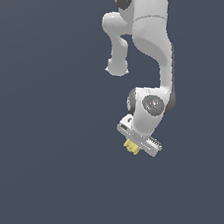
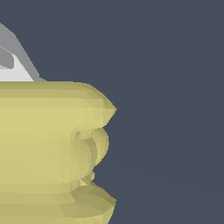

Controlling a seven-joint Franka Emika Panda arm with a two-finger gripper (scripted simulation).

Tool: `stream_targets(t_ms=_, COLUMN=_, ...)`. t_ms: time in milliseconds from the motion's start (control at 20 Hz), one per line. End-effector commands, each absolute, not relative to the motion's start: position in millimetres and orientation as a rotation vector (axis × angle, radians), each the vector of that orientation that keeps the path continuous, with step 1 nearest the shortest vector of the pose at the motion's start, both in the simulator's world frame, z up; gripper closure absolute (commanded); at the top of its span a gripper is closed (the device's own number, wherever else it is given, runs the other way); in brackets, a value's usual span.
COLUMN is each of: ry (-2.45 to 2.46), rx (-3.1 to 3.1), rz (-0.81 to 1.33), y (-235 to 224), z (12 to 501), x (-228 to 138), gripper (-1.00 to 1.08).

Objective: Pick up the object and move it to a goal position.

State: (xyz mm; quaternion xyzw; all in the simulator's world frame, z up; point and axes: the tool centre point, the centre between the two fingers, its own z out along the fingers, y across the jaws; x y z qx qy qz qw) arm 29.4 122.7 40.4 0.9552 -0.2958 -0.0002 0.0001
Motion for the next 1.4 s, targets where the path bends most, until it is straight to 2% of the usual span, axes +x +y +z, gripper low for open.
stream_targets(t_ms=0, ry=-0.929, rx=3.001, rz=0.0, y=123, z=41, x=29, gripper=1.08)
stream_targets(t_ms=500, ry=-0.929, rx=3.001, rz=0.0, y=94, z=75, x=36, gripper=1.08)
stream_targets(t_ms=1350, ry=-0.93, rx=3.002, rz=-0.001, y=-33, z=227, x=68, gripper=1.08)
